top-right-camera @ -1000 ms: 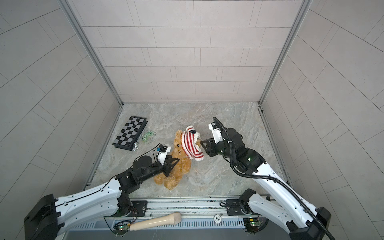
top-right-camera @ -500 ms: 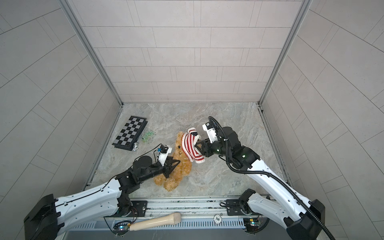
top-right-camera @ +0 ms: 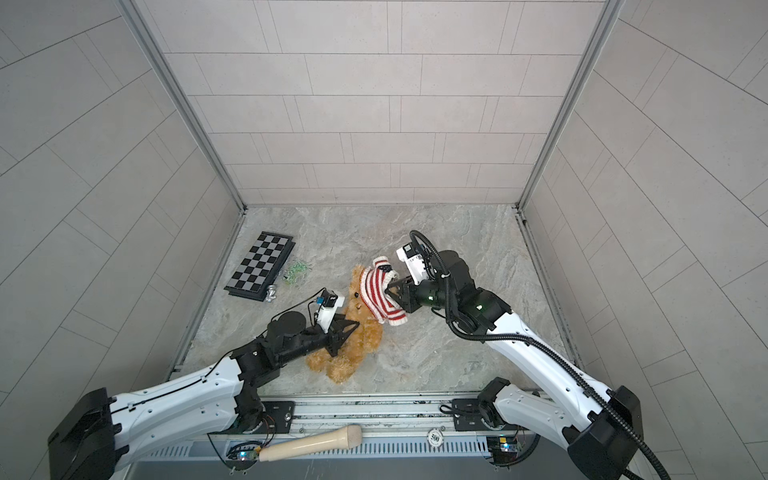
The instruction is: Dress the teddy bear
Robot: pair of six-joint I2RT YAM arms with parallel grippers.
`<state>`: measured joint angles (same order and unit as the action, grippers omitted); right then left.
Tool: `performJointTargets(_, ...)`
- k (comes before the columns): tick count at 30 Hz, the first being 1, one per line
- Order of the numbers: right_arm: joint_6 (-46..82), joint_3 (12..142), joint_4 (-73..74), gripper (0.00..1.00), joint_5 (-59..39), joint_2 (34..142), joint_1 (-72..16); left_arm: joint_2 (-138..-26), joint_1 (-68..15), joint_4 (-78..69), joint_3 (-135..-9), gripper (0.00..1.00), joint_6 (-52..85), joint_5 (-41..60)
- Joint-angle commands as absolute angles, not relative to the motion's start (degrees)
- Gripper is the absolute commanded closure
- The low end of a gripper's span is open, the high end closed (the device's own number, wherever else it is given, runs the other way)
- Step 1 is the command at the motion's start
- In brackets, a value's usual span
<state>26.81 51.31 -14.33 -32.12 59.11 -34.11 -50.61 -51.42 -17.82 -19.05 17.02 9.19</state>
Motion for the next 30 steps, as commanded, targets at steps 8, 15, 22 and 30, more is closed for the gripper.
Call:
performJointTargets(8, 20.69, 55.57, -13.52, 1.0, -33.87, 65.05, -32.24, -62.31, -49.74, -11.99, -29.88, 0.88, 17.16, 3.83)
performJointTargets(15, 12.26, 57.67, -14.87, 1.0, -27.46, 67.16, -30.87, -66.42, -45.93, -9.91, -30.87, 0.57, 21.96, 7.62)
performJointTargets(22, 6.57, 58.1, -14.84, 1.0, -25.29, 68.56, -30.89, -60.14, -45.79, -1.78, -30.75, 0.31, 24.53, 8.1)
performJointTargets(30, 5.92, 55.1, -10.04, 1.0, -25.33, 64.07, -31.18, -51.29, -45.26, 6.85, -33.62, 0.16, 27.99, 11.05)
